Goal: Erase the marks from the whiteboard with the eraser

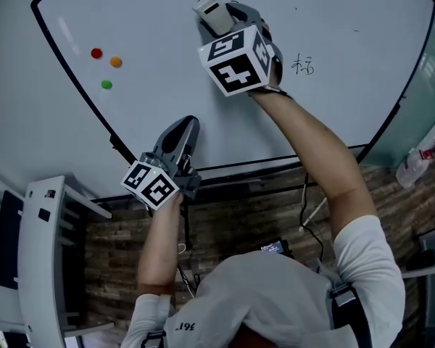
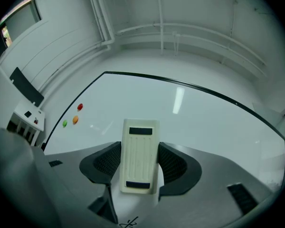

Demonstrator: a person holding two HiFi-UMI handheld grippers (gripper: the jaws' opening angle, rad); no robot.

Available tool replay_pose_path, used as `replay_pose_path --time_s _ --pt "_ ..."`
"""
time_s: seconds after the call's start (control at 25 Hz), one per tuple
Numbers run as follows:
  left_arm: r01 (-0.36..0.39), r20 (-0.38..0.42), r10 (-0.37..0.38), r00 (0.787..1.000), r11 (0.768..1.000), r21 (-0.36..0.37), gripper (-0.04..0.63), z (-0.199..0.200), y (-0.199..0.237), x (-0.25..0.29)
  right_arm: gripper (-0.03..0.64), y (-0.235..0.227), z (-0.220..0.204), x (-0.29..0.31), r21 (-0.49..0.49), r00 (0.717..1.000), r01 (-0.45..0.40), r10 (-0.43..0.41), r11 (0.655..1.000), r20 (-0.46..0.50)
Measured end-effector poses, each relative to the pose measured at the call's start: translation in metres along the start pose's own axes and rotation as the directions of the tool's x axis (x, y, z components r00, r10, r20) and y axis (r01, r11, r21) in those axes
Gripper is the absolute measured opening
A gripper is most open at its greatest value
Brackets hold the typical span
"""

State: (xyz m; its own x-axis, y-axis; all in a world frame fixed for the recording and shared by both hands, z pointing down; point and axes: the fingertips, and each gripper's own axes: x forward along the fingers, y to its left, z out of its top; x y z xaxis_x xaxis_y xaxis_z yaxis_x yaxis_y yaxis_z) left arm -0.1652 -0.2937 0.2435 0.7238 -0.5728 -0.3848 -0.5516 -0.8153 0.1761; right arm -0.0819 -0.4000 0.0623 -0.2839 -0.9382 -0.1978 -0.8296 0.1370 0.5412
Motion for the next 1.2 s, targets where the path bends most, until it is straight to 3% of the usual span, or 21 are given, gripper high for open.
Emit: replay_pose_path --time_s 0.52,1.2 --pt "0.003 -0.016 -0.003 1.000 1.000 -0.010 0.035 -0.007 0.005 0.002 0.262 0.011 0.003 0.032 -0.022 0.998 0.008 -0.010 1.000 -0.061" --pt "0.016 -0.045 -0.017 0.999 1.000 -0.024 0.035 -0.026 -0.014 0.019 0.262 -0.015 -0.006 0.025 0.038 0.996 0.003 0.001 0.999 -0.093"
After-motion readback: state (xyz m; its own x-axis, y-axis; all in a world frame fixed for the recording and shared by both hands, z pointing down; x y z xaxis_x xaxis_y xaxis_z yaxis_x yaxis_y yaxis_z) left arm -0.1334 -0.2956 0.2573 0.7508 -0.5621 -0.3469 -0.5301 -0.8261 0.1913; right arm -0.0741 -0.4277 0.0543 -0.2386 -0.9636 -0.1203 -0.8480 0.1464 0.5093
